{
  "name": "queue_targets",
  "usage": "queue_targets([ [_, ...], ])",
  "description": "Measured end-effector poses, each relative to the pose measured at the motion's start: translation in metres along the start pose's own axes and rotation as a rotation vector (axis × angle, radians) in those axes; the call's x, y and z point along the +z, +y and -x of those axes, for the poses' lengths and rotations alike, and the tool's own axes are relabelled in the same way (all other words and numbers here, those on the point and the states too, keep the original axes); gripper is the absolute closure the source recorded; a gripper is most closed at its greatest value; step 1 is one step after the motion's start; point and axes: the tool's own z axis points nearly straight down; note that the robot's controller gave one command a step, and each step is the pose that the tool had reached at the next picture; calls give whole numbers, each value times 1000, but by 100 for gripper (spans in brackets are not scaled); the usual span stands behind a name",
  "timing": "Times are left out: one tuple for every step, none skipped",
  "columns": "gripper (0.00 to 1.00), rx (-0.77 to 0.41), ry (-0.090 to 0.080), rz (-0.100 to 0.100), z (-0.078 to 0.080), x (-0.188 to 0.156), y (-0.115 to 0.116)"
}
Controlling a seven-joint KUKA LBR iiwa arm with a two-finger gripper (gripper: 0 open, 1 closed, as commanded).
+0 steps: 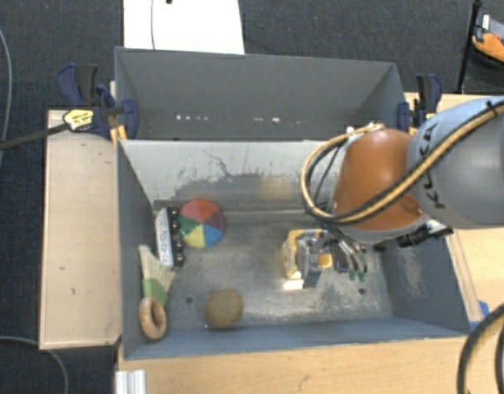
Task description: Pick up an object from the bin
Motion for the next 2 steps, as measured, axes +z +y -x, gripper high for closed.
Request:
queue_targets([
  [100, -34, 22, 0, 0, -55, -26],
  [0, -60, 3, 0, 0, -69, -41],
])
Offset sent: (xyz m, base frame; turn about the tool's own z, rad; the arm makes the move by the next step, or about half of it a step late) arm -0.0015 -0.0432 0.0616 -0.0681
